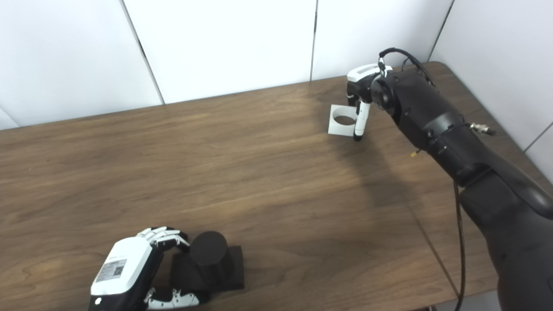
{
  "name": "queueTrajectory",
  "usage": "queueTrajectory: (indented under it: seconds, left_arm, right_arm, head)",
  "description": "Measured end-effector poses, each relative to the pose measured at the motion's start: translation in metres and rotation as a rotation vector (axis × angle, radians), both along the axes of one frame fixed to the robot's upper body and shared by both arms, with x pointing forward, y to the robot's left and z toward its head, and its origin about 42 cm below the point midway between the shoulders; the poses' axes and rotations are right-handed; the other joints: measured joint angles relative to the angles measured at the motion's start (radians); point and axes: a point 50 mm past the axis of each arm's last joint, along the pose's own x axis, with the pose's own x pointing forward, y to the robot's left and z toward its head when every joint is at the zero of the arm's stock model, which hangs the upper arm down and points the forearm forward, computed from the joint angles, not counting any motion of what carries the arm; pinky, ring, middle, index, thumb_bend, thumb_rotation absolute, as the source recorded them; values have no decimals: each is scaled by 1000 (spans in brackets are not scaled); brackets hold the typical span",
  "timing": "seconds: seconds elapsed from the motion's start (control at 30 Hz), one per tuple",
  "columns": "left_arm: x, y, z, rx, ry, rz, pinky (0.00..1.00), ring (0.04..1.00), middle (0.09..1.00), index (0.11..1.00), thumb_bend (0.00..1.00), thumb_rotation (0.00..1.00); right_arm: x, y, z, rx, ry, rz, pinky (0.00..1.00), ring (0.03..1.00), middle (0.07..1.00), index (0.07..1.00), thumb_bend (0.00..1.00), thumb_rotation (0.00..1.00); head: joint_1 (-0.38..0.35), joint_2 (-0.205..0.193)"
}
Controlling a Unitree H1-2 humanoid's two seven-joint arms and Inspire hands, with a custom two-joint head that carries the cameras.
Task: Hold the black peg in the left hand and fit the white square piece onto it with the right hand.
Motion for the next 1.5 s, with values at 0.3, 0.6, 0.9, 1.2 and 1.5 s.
queueTrajectory:
  seconds: [0.3,0.6,0.9,1.2,1.5]
  left_arm:
    - [0,0,0,1,0,1,890,840,755,486,521,51]
    - [1,0,0,1,-1,2,893,840,754,486,521,50]
    - [1,0,0,0,-2,4,893,842,757,486,521,51]
    - [2,1,1,1,-3,2,893,843,758,486,521,51]
    - [2,1,1,2,-5,3,891,839,756,486,521,51]
  right_arm:
    - [-1,5,1,-21,-1,17,1000,1000,993,892,1000,494]
    - [-3,8,3,-25,18,3,1000,1000,1000,913,1000,540]
    - [-1,16,4,-33,37,-25,1000,1000,1000,889,1000,552]
    - [0,18,4,-47,34,-26,1000,1000,1000,899,1000,527]
    - [-2,20,7,-36,39,-39,1000,1000,1000,900,1000,561]
  head:
    - [0,2]
    - [6,0]
    - [6,0]
    - [6,-3]
    - [5,-5]
